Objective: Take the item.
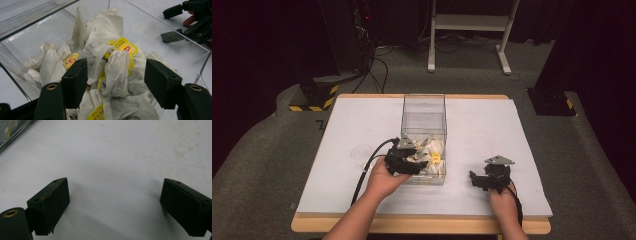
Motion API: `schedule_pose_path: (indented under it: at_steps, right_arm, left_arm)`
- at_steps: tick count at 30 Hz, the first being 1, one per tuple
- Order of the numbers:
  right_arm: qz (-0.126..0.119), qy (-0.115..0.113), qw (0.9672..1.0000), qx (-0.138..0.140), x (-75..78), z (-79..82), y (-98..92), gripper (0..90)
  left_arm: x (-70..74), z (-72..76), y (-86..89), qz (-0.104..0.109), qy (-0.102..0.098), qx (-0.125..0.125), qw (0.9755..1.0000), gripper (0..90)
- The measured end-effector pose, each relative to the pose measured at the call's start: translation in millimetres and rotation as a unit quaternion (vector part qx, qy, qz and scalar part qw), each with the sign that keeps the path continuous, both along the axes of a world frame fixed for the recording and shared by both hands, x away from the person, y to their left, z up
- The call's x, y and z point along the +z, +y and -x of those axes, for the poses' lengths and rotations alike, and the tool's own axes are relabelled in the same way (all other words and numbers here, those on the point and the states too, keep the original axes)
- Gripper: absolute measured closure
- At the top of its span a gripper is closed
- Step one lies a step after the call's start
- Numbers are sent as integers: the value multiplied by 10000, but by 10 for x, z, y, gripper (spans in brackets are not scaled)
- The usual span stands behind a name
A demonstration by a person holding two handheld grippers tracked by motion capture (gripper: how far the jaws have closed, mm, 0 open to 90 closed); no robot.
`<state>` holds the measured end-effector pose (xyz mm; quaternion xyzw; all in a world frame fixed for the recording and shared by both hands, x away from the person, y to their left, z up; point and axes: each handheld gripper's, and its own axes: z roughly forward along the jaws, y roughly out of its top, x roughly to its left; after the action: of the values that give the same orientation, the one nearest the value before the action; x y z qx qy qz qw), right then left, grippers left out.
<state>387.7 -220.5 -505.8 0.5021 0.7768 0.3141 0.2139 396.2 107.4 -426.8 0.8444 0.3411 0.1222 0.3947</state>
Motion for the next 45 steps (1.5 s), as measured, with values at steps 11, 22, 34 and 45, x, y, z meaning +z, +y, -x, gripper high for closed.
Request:
schedule_pose_path:
  at_steps: [11,22,34,45]
  right_arm:
    - [1,2,10000,0,1,0,0,89]
    - [14,-8,10000,9,2,2,0,90]
    - [11,-13,10000,16,2,3,0,92]
    - [10,-14,10000,17,2,3,-1,93]
  left_arm:
    - [14,-47,-93,-531,46,-272,9982,514]
    - [74,-172,-138,-791,490,-562,9941,632]
    - [40,-216,-235,-1225,653,-581,9886,789]
    - [62,-129,-164,-910,431,-521,9935,852]
